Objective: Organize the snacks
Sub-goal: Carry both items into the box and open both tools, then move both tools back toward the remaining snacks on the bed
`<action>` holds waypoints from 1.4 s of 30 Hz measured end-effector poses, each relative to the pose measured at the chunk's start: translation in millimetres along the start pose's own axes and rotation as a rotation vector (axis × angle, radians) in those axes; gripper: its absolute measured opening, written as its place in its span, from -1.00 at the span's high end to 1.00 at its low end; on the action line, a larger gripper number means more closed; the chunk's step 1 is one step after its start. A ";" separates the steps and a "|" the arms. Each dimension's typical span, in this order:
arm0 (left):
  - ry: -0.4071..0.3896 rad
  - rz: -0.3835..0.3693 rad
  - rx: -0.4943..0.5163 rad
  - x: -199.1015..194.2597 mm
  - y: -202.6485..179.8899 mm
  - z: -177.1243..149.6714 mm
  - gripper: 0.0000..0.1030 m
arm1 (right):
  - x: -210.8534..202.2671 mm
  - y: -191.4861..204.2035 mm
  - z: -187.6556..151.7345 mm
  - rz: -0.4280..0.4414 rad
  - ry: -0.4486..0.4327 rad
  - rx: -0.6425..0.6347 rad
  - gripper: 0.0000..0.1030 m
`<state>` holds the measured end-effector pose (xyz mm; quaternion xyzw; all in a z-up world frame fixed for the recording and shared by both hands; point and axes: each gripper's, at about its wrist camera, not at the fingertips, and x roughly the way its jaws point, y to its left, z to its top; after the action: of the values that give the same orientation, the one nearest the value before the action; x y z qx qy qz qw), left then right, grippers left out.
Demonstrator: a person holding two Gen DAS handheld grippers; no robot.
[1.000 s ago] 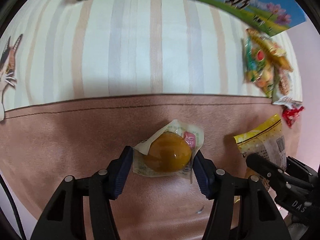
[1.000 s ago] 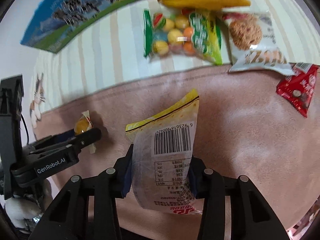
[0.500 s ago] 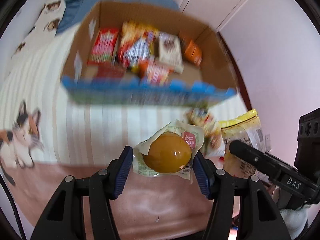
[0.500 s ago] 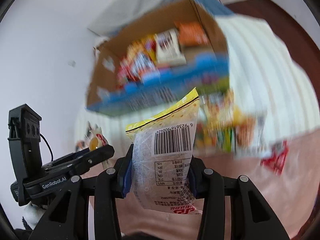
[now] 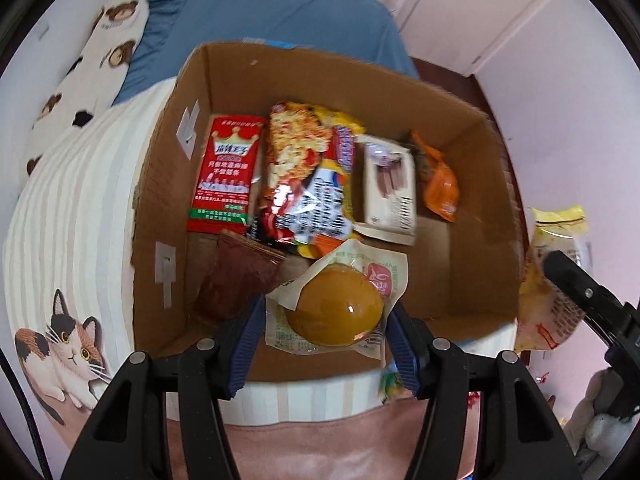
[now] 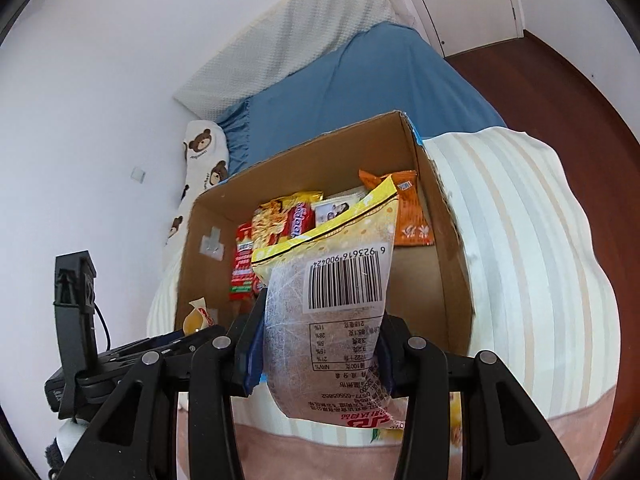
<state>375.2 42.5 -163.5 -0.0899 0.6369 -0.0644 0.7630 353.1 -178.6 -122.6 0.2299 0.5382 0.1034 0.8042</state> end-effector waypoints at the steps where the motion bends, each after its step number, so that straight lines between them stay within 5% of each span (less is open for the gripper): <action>1: 0.010 0.001 -0.009 6.5 1.3 3.5 -0.10 | 7.1 -1.6 3.7 -0.004 0.007 0.002 0.09; 7: 0.080 0.008 -0.038 40.1 9.0 9.1 -0.14 | 36.9 -16.8 11.2 0.008 0.041 0.036 -0.02; 10: 0.114 0.013 -0.032 52.4 9.0 7.9 -0.31 | 53.1 -20.8 12.9 -0.024 0.075 0.031 -0.85; 12: 0.104 0.020 -0.019 55.5 9.2 8.0 -0.67 | 56.7 -20.2 13.3 -0.043 0.080 0.015 -0.84; 15: 0.099 0.035 -0.010 56.2 7.6 7.3 -0.79 | 58.8 -18.8 13.5 -0.069 0.090 -0.006 -0.84; 31: -0.116 0.173 0.052 9.2 -8.4 -18.7 -0.80 | 31.9 -9.9 -23.3 -0.216 0.052 -0.131 -0.84; 42: -0.255 0.180 0.058 -42.6 -23.8 -62.8 -0.80 | -9.9 10.4 -59.8 -0.257 -0.040 -0.206 -0.84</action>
<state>306.1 24.9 -128.2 -0.0179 0.5380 -0.0023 0.8428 295.3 -158.2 -128.3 0.0773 0.5337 0.0496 0.8407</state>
